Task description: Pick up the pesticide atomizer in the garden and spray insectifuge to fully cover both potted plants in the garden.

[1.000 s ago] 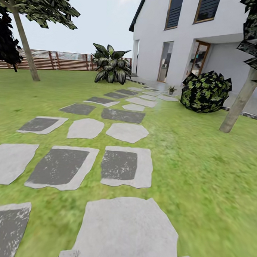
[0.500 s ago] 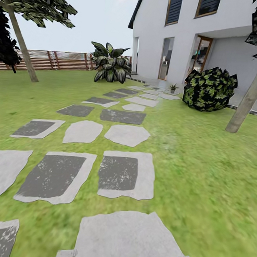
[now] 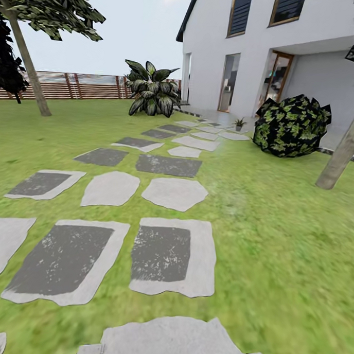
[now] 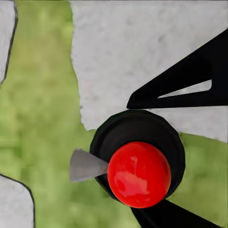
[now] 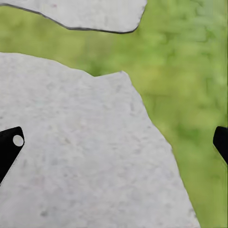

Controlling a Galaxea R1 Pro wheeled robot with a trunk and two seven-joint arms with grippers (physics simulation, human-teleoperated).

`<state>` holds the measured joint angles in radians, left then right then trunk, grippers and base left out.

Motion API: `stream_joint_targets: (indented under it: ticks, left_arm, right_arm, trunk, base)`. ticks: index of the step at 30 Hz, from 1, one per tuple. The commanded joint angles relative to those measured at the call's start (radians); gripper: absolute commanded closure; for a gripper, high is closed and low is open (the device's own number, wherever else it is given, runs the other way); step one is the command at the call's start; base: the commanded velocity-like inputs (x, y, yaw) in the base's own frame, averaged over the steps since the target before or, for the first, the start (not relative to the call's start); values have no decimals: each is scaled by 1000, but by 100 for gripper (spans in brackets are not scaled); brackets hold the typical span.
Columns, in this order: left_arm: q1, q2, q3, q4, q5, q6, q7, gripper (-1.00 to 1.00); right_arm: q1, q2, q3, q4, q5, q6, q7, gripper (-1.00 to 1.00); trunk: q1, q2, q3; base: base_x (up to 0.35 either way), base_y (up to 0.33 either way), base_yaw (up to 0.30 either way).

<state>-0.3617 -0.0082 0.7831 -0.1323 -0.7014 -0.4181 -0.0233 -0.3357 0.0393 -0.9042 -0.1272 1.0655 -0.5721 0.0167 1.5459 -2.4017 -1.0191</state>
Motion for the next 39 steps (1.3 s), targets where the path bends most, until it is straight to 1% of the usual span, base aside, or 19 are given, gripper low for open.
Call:
stream_joint_targets:
  ticks: [1, 39]
  left_arm:
    - [0, 0, 8, -1, -7, -3, -3, 100]
    - [0, 1, 10, -1, -7, -3, -2, 100]
  right_arm:
    - [0, 1, -8, -2, 8, -3, 2, -100]
    - [0, 0, -9, -2, 9, -2, 0, -100]
  trunk:
    - [0, 0, -1]
    - [0, 0, -1]
  base:
    - [338, 0, 0]
    - [338, 0, 0]
